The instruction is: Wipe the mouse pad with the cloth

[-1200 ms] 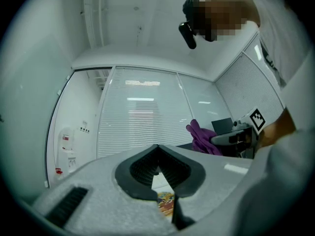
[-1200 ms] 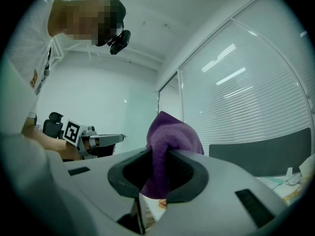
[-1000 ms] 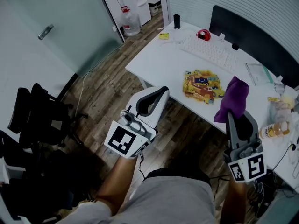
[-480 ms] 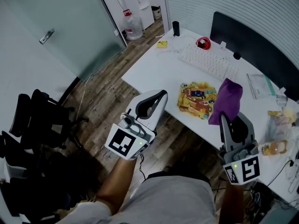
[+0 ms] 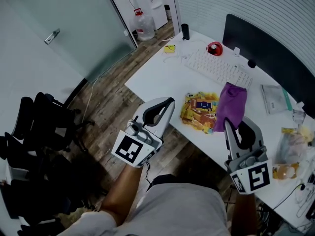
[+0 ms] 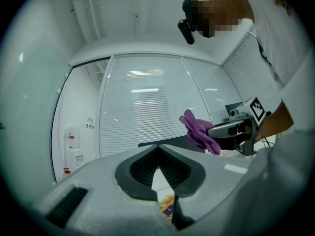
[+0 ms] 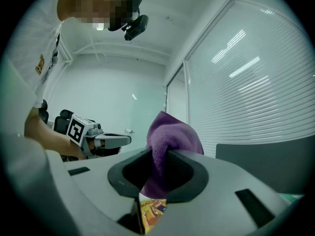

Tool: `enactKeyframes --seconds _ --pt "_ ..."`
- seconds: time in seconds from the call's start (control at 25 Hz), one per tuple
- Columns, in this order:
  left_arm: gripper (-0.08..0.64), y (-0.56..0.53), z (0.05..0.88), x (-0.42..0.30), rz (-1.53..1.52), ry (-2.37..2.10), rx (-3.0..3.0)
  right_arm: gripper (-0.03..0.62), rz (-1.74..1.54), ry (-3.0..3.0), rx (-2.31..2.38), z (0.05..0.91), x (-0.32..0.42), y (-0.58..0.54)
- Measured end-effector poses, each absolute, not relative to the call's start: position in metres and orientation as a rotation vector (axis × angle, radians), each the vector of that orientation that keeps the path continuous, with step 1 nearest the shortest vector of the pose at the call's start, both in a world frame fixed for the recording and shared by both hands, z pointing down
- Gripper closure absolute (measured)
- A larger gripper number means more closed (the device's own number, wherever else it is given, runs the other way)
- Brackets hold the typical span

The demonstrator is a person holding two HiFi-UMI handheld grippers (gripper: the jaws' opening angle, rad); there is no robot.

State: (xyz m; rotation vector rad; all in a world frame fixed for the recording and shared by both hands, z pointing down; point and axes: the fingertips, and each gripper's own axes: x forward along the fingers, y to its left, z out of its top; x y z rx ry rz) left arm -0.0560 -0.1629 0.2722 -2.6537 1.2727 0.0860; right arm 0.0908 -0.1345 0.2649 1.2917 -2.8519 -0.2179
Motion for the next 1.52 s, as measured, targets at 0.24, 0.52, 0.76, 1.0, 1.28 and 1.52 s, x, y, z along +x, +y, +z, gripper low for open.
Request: enactKeyframes --seconds 0.24,0.52,0.76,1.0,1.28,1.52 --pt "0.545 -0.173 0.288 -0.042 -0.015 1.285 -2.663 0.522 -0.186 -2.874 1.223 0.274 0.098 -0.154" --pt "0.545 -0.190 0.320 -0.035 -0.218 1.248 -2.732 0.522 -0.137 -2.860 1.183 0.285 0.089 -0.174" --pt "0.545 -0.213 0.358 -0.024 -0.419 1.076 -2.796 0.522 -0.080 -2.780 1.123 0.307 0.069 -0.196" --pt "0.543 -0.229 0.400 -0.024 -0.672 0.955 -2.859 0.522 -0.031 -2.688 1.049 0.336 0.042 -0.215" --pt "0.541 -0.235 0.444 -0.026 -0.923 0.820 -2.906 0.522 0.060 -2.499 0.918 0.395 0.016 -0.236" --pt "0.538 -0.235 0.475 -0.031 -1.117 0.715 -2.920 0.522 0.123 -2.366 0.821 0.431 -0.004 -0.249"
